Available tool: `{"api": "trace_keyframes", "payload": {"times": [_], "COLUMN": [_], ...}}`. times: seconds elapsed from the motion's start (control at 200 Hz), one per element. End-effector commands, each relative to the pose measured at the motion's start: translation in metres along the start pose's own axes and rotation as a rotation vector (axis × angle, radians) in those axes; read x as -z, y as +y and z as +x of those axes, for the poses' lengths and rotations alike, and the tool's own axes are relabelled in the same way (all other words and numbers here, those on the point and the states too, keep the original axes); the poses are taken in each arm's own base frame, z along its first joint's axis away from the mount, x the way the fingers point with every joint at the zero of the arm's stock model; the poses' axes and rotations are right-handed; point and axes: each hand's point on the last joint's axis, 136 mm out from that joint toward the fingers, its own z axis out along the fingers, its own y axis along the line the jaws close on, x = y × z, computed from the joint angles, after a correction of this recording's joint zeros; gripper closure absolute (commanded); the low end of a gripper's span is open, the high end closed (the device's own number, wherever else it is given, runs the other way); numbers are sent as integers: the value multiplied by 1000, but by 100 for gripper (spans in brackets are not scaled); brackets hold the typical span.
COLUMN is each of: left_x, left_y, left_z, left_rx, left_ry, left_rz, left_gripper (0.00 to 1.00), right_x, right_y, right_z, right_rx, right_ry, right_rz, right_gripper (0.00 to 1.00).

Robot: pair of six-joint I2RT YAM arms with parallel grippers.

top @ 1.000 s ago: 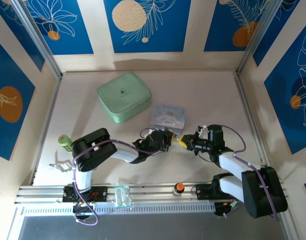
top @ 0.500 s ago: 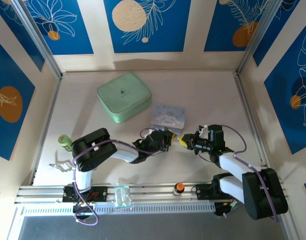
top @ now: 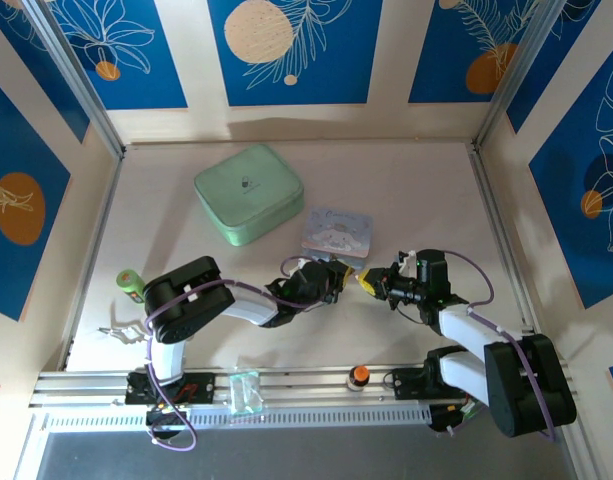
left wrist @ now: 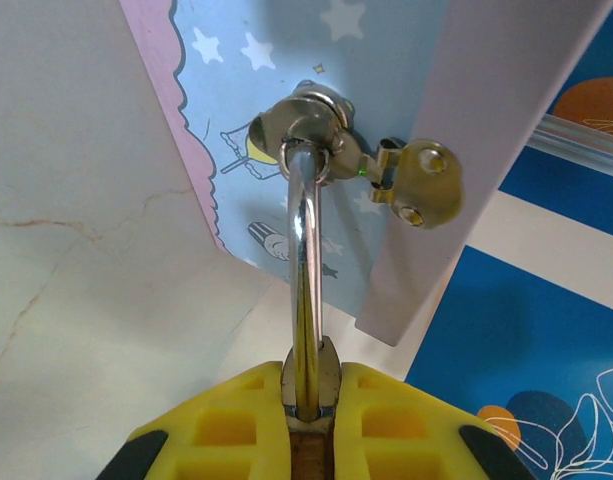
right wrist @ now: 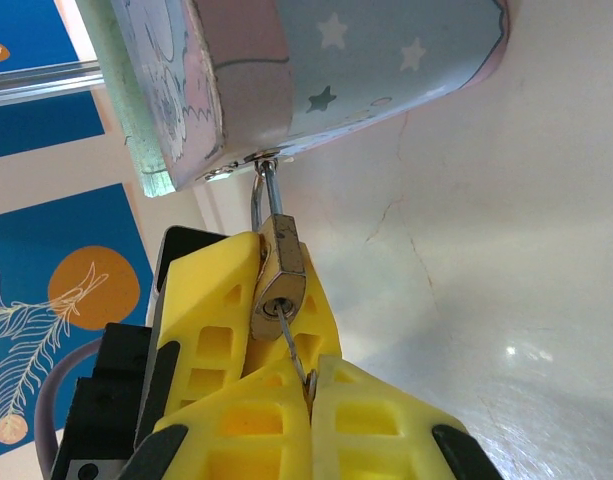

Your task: Unlock the padlock with the key

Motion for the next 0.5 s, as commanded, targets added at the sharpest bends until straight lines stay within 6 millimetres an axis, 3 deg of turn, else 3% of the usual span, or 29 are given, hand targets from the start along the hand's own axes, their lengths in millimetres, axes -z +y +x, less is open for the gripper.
{"api": "trace_keyframes", "payload": {"times": [0.0,0.495], "left_x": [0,-2], "left_y": [-13,-9], "left_z": [13,30], "left_rx": [3,-17], "left_ry": [48,75], "left_rz": [53,53], "left_gripper": [100,100], "right_x": [-2,-8], "right_y": [-1,23], "right_z": [4,14], "right_rx": [-7,-45], "right_ry": [18,98], "right_rz": [-2,-59], "right_gripper": [100,100]}}
